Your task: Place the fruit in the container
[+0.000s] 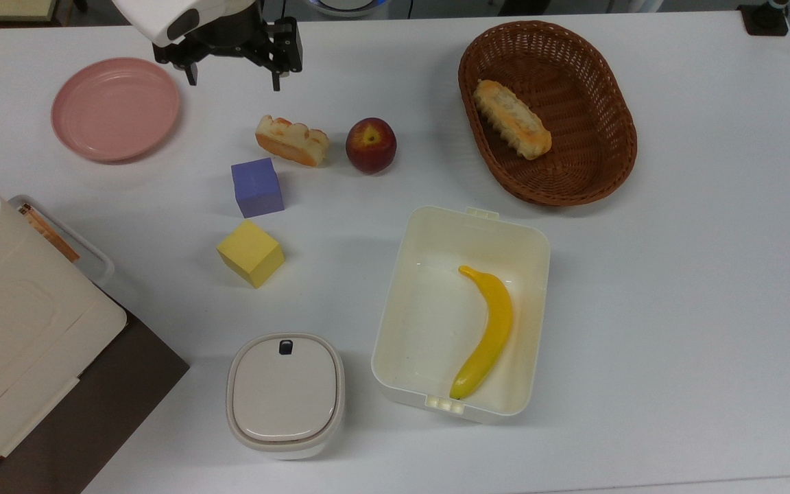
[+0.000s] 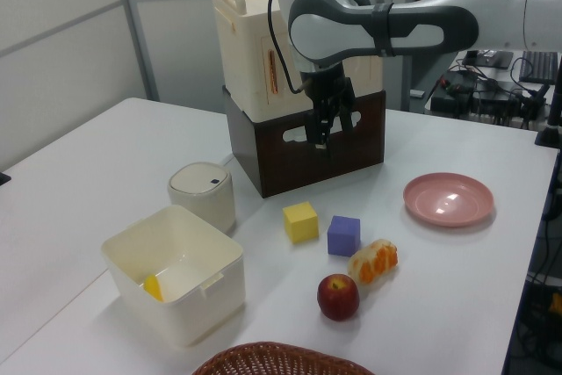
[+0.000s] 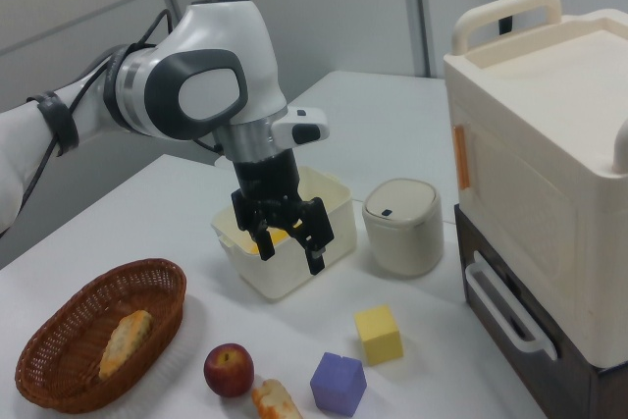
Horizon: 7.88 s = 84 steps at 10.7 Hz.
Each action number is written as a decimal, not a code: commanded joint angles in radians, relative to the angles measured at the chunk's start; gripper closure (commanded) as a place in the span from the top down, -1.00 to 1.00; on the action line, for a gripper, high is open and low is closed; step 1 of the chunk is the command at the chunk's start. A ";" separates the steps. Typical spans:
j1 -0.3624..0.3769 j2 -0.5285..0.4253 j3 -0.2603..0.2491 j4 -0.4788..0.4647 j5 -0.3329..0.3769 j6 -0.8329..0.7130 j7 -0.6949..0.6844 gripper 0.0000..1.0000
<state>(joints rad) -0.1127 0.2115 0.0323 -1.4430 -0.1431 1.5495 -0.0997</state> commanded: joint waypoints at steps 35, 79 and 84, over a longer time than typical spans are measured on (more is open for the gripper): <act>0.225 0.155 0.014 -0.086 0.007 -0.151 -0.078 1.00; 0.154 0.154 -0.003 0.112 -0.013 0.063 0.207 1.00; 0.110 0.138 -0.002 0.113 -0.013 0.087 0.159 1.00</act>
